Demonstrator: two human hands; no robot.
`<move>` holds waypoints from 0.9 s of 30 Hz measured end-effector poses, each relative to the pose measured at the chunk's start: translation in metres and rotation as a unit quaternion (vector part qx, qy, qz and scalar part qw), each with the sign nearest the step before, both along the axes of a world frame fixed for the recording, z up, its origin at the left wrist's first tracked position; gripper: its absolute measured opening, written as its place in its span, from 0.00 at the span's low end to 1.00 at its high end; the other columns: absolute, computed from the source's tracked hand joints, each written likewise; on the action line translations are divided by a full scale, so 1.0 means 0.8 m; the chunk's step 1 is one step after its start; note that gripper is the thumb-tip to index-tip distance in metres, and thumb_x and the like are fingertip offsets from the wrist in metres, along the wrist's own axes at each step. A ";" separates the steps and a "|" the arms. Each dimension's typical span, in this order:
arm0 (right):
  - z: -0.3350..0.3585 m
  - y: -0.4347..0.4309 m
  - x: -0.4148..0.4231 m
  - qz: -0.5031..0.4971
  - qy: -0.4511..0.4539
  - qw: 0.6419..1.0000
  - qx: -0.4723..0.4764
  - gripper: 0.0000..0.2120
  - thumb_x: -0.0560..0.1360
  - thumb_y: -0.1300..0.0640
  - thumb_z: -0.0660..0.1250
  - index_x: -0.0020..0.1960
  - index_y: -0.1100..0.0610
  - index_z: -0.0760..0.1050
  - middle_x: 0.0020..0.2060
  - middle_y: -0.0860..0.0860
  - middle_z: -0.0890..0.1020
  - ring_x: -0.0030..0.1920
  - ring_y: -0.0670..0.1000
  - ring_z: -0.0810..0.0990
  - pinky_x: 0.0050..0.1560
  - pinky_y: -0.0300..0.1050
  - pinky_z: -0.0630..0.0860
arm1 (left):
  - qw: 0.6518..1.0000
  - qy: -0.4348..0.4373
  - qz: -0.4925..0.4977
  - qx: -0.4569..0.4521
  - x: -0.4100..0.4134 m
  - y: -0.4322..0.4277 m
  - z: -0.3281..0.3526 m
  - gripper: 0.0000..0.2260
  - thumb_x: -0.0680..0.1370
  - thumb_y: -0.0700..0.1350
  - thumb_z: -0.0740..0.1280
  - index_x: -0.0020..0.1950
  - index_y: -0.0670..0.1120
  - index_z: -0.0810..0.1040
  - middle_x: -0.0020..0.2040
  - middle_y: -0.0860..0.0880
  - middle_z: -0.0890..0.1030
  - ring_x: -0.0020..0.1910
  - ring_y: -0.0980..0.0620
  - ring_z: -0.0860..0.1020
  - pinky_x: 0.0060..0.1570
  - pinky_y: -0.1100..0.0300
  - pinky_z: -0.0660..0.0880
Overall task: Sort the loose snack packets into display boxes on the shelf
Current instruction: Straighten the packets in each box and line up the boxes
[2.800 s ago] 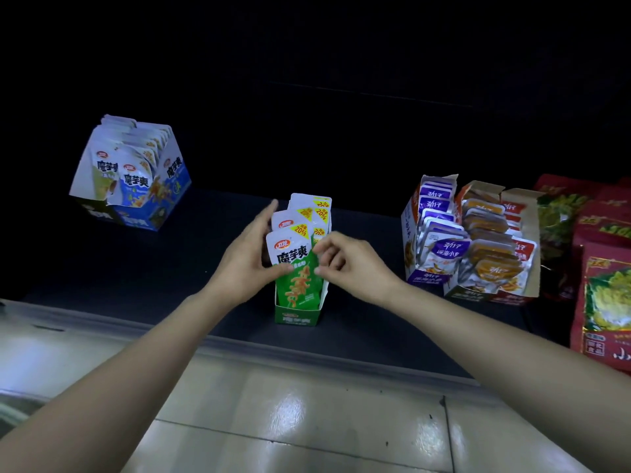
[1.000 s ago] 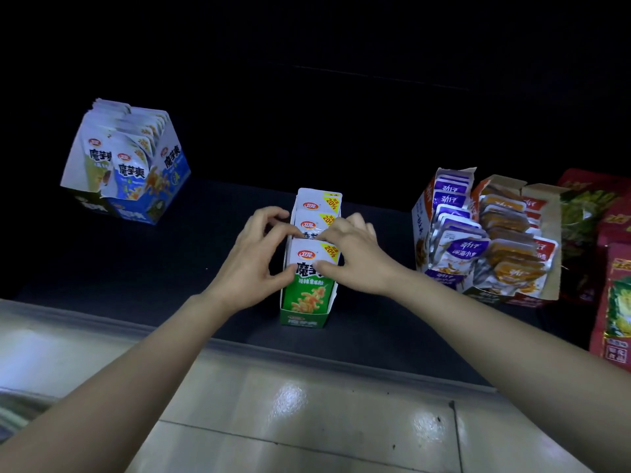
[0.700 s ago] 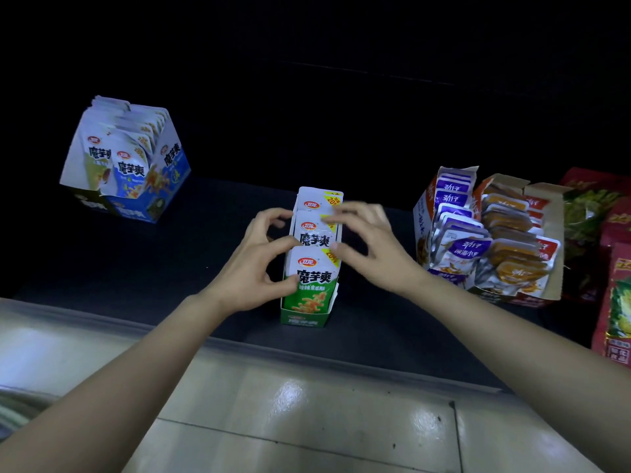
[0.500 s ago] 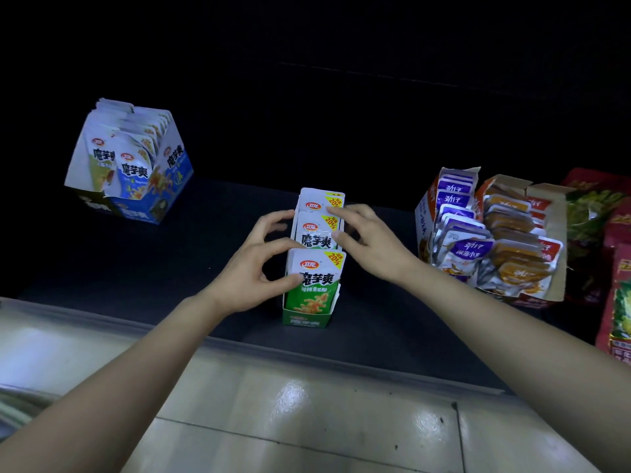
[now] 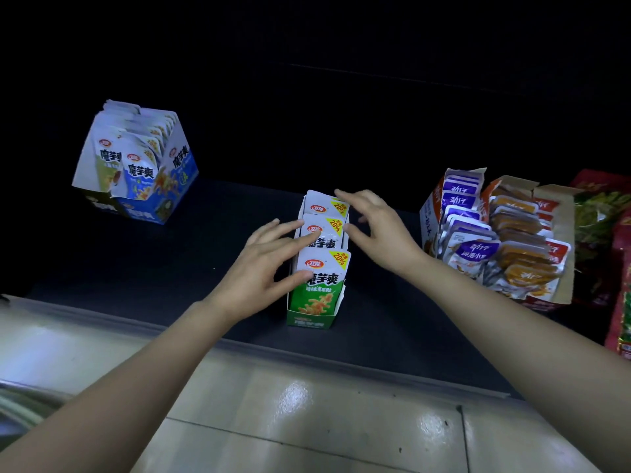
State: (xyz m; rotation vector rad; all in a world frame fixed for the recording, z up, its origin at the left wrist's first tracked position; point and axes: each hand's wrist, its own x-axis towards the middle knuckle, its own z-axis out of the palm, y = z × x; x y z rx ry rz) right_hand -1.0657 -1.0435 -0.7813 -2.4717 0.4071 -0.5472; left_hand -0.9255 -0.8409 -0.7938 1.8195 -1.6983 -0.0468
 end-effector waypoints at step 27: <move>0.012 0.026 -0.009 0.032 0.020 0.996 0.079 0.07 0.78 0.54 0.65 0.53 0.54 0.79 0.44 0.44 0.84 0.47 0.48 0.81 0.56 0.49 0.74 | 0.999 0.009 0.044 -0.020 -0.005 -0.004 -0.003 0.17 0.75 0.58 0.68 0.55 0.48 0.81 0.72 0.48 0.65 0.72 0.47 0.61 0.67 0.44 0.65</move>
